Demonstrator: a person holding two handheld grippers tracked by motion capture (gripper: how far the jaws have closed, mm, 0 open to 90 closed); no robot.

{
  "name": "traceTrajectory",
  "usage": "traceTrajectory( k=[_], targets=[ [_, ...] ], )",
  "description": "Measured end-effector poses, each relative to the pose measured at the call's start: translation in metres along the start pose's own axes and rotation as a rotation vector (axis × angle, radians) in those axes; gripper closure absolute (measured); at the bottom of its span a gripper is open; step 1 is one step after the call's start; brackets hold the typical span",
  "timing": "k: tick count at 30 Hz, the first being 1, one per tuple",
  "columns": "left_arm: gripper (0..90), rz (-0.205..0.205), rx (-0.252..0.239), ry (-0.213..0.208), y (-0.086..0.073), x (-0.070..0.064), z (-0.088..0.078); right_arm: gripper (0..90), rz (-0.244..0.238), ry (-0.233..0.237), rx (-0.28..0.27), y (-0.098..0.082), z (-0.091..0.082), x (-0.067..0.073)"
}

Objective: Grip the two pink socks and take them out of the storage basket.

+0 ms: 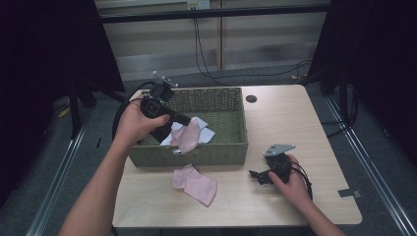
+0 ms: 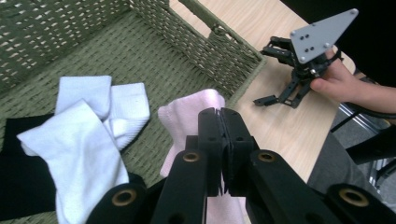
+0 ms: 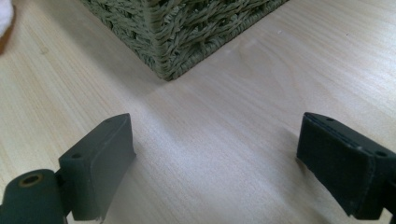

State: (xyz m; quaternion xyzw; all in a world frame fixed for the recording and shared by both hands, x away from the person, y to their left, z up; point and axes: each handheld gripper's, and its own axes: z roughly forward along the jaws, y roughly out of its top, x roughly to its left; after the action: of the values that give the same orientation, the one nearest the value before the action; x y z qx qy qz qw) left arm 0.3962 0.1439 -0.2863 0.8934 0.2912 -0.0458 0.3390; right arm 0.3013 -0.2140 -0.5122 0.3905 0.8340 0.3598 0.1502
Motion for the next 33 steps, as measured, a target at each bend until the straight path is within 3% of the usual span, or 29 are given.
traceTrajectory(
  k=[11, 14, 17, 22, 33],
  targets=[
    [86.2, 0.024, -0.031, -0.023, -0.006, -0.015, -0.005, 10.3, 0.000, 0.000, 0.000, 0.000, 0.000, 0.000],
    [73.0, 0.037, -0.058, -0.023, -0.009, -0.016, -0.002, 10.3, -0.003, 0.000, 0.001, 0.000, 0.000, 0.000],
    [62.5, 0.061, -0.041, -0.016, -0.011, -0.014, 0.003, 10.3, 0.000, 0.000, 0.002, 0.000, 0.000, 0.000],
    [50.5, 0.056, -0.030, 0.009, -0.019, -0.012, 0.013, 10.3, -0.001, 0.001, 0.002, 0.000, 0.000, 0.000],
    [41.6, 0.067, -0.072, 0.081, -0.049, -0.009, 0.026, 10.3, -0.001, 0.000, 0.002, 0.000, 0.000, 0.000]
  ],
)
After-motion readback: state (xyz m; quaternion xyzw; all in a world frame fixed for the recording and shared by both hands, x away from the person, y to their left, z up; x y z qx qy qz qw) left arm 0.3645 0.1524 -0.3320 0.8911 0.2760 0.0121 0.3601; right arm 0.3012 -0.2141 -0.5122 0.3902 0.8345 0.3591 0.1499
